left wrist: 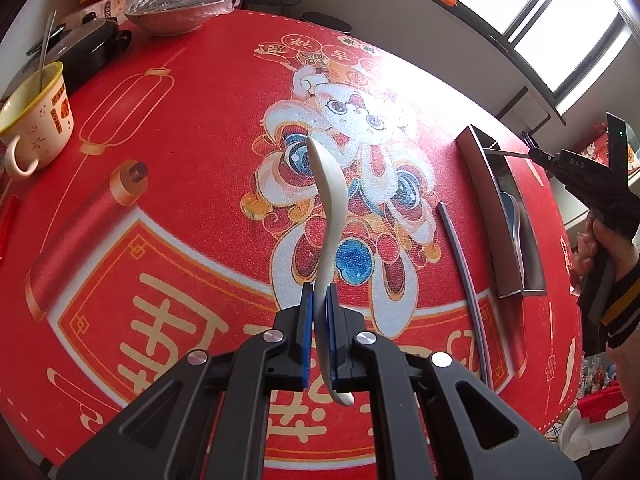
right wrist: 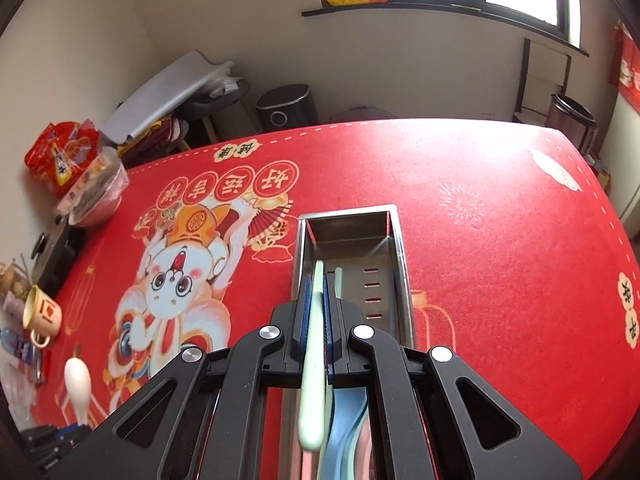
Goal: Organize utensils
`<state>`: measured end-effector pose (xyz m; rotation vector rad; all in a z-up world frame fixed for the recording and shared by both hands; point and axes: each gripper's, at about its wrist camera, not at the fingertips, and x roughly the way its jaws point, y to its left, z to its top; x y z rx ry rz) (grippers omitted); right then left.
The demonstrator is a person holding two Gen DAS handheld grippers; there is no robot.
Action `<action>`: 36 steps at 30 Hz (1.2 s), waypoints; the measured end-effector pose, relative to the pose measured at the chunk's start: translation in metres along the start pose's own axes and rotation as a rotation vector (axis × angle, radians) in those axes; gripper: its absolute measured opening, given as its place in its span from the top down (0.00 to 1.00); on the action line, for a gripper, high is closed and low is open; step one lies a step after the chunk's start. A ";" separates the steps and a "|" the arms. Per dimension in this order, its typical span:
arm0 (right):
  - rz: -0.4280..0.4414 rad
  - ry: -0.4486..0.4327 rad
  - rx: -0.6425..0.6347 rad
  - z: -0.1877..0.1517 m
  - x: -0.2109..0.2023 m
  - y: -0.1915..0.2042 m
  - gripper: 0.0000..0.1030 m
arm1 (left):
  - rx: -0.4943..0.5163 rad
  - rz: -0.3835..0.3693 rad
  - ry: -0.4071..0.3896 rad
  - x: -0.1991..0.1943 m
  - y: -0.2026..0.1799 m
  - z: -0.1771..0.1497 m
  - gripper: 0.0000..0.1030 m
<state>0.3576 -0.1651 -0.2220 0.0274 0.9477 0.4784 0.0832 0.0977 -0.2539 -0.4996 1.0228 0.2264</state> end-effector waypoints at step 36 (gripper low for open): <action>0.060 0.274 0.160 -0.068 0.039 -0.010 0.94 | -0.014 -0.012 0.024 0.000 0.000 -0.006 0.94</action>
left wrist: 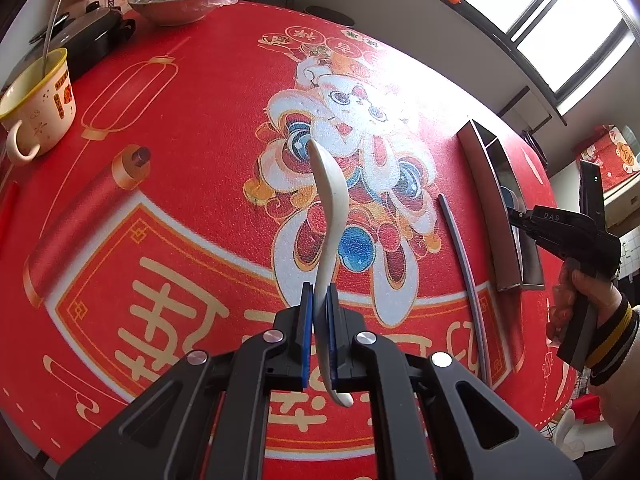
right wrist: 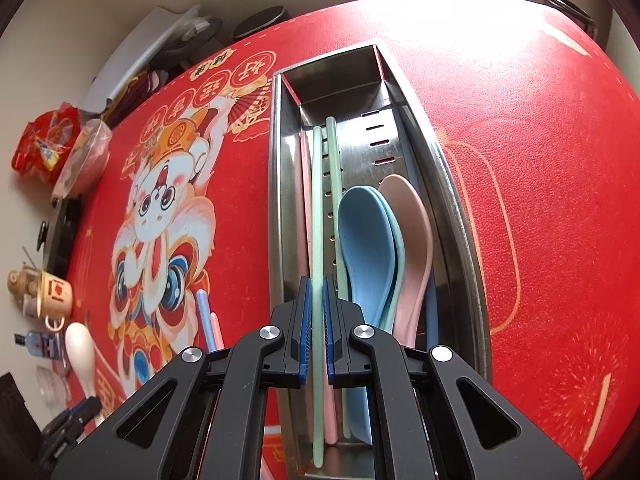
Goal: Organize utensils
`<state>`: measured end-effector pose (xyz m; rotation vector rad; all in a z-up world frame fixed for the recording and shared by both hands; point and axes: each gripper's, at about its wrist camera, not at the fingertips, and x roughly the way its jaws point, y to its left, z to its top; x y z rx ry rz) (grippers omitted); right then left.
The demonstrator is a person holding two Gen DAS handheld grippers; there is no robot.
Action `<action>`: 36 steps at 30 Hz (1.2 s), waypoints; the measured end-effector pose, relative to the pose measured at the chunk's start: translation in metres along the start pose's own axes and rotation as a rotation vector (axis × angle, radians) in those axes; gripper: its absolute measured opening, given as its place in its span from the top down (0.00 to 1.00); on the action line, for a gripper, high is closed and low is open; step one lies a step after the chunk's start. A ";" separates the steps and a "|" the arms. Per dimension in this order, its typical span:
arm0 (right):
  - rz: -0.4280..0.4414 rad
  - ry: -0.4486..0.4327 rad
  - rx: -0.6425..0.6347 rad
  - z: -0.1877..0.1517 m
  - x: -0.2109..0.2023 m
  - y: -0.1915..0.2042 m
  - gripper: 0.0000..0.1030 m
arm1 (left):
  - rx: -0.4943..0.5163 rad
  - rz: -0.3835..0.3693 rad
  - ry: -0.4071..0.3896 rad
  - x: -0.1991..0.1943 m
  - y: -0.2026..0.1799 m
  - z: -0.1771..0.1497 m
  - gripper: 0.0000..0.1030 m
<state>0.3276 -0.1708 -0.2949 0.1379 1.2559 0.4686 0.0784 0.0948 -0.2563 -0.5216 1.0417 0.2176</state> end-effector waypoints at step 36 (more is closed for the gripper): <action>-0.101 -0.178 -0.022 -0.031 -0.121 -0.097 0.14 | 0.287 -0.157 0.186 0.108 -0.247 0.047 0.94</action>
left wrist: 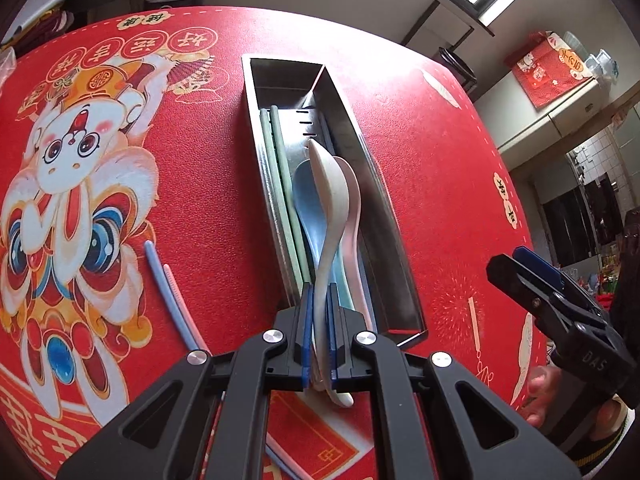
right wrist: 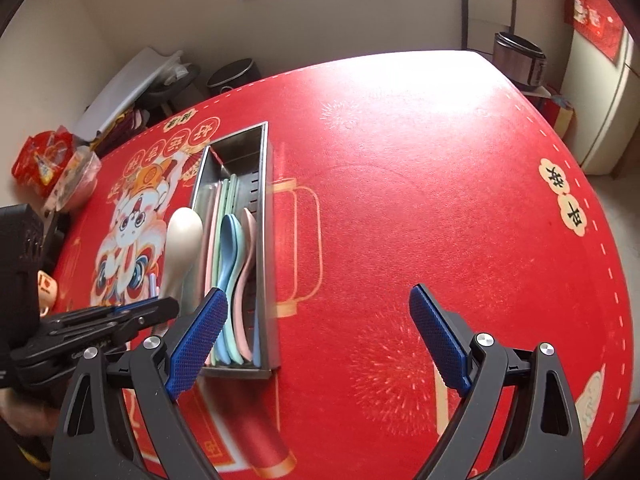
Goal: Organize utensils
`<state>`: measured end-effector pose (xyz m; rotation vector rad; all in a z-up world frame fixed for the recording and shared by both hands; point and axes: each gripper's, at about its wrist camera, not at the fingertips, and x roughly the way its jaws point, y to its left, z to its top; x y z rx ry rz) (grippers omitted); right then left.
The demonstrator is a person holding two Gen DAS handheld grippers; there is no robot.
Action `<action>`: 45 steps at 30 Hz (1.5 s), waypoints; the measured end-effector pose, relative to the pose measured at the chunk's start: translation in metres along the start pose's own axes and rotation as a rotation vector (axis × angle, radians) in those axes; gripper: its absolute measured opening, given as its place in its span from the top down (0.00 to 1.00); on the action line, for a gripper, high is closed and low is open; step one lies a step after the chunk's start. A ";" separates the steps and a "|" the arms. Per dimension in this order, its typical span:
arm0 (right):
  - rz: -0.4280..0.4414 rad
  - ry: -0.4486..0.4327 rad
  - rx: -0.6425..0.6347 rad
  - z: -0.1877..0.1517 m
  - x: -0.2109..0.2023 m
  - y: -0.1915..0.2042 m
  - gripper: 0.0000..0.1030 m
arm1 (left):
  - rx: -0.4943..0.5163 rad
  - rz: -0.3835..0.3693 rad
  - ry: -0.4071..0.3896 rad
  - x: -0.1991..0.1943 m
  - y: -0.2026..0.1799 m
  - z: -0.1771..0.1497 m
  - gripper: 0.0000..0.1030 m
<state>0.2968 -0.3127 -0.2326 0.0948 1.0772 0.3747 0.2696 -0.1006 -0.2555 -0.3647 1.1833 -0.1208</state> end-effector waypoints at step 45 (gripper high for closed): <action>0.062 0.050 0.043 -0.055 0.006 0.036 0.14 | -0.113 0.068 -0.015 -0.038 0.073 -0.039 0.77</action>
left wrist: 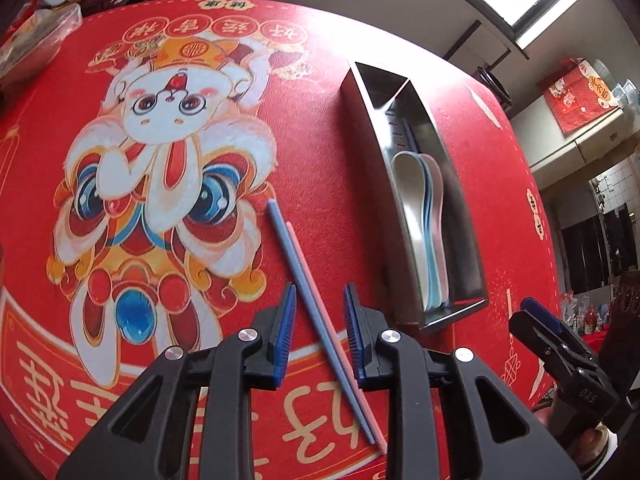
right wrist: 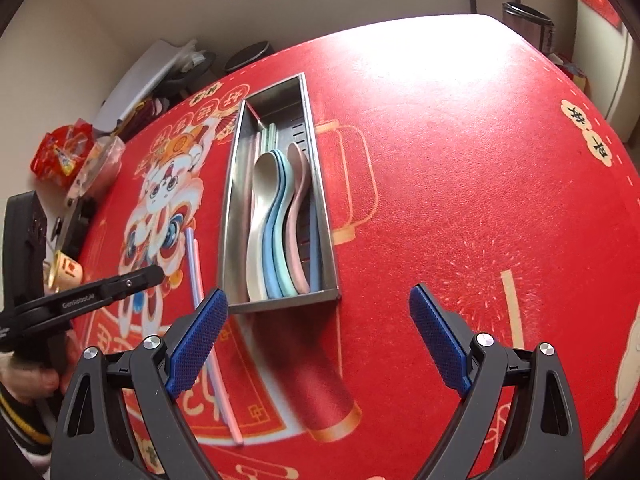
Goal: Organize utensils
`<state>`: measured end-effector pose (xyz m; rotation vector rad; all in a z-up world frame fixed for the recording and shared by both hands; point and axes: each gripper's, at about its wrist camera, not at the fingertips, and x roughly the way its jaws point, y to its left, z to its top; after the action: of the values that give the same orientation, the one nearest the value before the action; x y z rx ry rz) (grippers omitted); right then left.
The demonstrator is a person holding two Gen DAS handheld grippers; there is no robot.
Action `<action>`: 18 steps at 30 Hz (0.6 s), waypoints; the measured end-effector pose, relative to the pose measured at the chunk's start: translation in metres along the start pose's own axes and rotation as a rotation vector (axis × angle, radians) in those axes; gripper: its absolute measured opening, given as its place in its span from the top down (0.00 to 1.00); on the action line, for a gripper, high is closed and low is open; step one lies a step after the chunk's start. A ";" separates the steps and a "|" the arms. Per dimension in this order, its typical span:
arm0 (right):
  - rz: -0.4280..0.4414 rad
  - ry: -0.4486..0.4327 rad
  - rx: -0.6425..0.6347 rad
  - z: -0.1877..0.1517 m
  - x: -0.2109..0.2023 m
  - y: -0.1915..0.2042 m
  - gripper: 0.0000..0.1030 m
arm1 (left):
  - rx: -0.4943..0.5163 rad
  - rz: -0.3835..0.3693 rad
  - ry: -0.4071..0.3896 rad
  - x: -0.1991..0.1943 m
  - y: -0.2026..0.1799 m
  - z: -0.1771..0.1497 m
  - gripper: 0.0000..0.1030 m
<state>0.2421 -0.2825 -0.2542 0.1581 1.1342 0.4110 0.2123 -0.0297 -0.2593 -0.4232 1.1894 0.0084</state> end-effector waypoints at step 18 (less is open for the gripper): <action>-0.012 0.013 0.007 -0.007 0.005 -0.008 0.13 | 0.110 0.117 0.066 0.033 -0.012 -0.037 0.77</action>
<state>0.2392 -0.2886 -0.2640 0.1546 1.1486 0.3982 0.1952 -0.0601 -0.2966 -0.2580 1.2723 0.0300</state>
